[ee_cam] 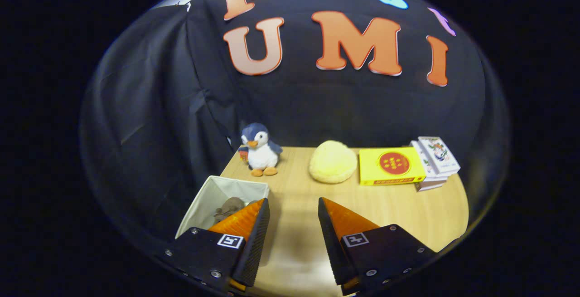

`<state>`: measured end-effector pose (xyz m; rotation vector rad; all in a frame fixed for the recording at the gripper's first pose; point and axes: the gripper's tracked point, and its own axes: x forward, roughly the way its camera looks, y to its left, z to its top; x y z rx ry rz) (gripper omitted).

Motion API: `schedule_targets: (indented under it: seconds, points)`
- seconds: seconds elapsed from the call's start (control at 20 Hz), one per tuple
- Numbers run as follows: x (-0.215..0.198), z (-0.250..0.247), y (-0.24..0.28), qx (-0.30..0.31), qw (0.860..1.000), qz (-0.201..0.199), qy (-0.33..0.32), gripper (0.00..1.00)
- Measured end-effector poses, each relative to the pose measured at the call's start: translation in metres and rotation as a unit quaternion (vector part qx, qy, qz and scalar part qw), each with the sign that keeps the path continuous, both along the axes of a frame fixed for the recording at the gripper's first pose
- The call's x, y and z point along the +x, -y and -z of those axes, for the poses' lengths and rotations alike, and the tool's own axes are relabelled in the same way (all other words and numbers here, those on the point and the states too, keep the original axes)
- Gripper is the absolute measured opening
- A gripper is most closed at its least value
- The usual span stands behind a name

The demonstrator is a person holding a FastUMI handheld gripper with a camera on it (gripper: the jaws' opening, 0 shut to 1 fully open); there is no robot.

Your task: Open the storage box then place both shoes into the box .Put the left shoe in first, then the right shoe, with the right side of both shoes facing outward in a uniform manner.

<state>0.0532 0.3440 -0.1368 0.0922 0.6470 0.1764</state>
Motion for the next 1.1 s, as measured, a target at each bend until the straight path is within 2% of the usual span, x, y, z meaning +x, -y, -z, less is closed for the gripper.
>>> schedule_targets:
  seconds: [0.2, 0.5, 0.8, 1.1]
  points:
    - [-0.002, -0.037, 0.087, -0.006, 0.996, 0.027, 0.081, 0.75]
    - [-0.020, -0.085, 0.197, -0.016, 0.978, 0.058, 0.198, 0.88]
    - [-0.041, -0.098, 0.261, -0.009, 0.967, 0.061, 0.246, 0.93]
    - [-0.042, -0.109, 0.274, 0.009, 0.961, 0.061, 0.269, 0.93]
